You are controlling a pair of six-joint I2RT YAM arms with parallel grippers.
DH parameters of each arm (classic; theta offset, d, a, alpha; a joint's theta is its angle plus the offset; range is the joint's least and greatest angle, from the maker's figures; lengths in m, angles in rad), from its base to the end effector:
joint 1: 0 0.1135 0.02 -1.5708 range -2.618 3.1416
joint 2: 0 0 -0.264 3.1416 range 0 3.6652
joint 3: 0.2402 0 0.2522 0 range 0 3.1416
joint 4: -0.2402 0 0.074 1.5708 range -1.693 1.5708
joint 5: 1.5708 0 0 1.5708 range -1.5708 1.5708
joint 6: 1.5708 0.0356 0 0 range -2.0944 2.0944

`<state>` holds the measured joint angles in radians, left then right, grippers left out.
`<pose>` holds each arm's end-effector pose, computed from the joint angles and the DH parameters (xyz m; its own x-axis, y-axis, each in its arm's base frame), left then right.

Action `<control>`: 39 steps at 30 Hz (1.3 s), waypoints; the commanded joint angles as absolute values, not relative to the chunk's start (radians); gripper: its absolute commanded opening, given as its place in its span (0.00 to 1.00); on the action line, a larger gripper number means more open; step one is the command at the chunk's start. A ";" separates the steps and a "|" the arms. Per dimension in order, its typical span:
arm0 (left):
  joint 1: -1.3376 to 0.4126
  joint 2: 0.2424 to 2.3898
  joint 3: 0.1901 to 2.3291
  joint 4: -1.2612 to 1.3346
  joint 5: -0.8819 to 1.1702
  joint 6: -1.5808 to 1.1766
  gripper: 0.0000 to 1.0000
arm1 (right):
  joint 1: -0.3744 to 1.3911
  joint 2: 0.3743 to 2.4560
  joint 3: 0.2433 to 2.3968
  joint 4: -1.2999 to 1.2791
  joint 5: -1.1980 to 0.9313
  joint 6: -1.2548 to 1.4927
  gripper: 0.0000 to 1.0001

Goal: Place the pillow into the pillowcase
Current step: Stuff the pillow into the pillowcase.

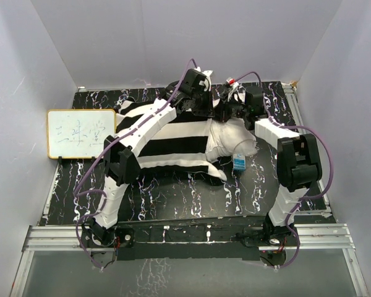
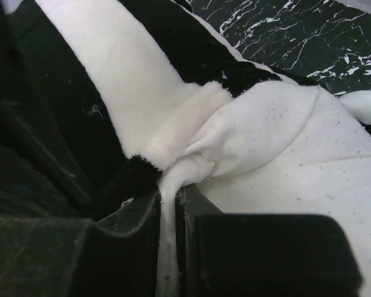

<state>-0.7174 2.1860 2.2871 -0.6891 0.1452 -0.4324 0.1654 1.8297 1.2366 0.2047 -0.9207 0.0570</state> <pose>0.3740 -0.3332 0.3529 -0.6901 0.0518 -0.7218 0.4979 0.7579 -0.4215 0.4024 0.0959 0.2454 -0.4200 -0.0351 -0.9068 -0.8037 0.4785 0.3537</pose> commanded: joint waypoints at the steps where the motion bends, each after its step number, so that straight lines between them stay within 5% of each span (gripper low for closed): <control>1: -0.722 2.196 2.204 -0.367 0.508 -0.598 0.00 | 0.192 1.778 1.201 0.481 -0.983 0.275 0.08; 3: -0.692 2.141 2.080 -0.217 0.564 -0.657 0.04 | 0.141 1.769 1.190 0.467 -1.022 0.208 0.08; 5: -0.669 2.081 2.006 -0.161 0.587 -0.668 0.26 | 0.078 1.766 1.221 0.405 -1.074 0.100 0.12; 10: -0.604 1.984 2.081 -0.359 0.558 -0.490 0.64 | -0.049 1.842 1.566 -0.252 -1.267 -0.366 0.59; 14: -0.464 1.923 2.108 -0.455 0.597 -0.374 0.75 | -0.127 1.819 1.747 -0.586 -1.287 -0.501 0.79; 17: -0.372 1.949 2.142 -0.502 0.543 -0.311 0.83 | -0.214 1.757 1.653 -0.417 -1.173 -0.206 0.98; 19: -0.346 2.009 2.195 -0.552 0.502 -0.278 0.84 | -0.266 1.721 1.554 -0.285 -1.086 -0.017 0.99; 31: -0.320 2.119 2.233 -0.536 0.514 -0.252 0.85 | -0.164 1.935 1.369 -0.163 -1.137 0.274 0.98; 34: -0.319 2.116 2.194 -0.533 0.546 -0.255 0.84 | -0.127 1.965 1.417 -0.134 -1.146 0.306 0.73; 37: -0.314 2.046 2.121 -0.498 0.546 -0.247 0.83 | -0.121 1.972 1.520 -0.117 -1.149 0.312 0.21; 39: -0.307 1.973 2.073 -0.458 0.537 -0.248 0.83 | -0.121 1.940 1.620 -0.114 -1.147 0.269 0.11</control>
<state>-0.3218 2.1387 2.1407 -0.5079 0.5137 -0.2638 -0.1379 1.9877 1.4326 -0.2081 -1.0996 0.2680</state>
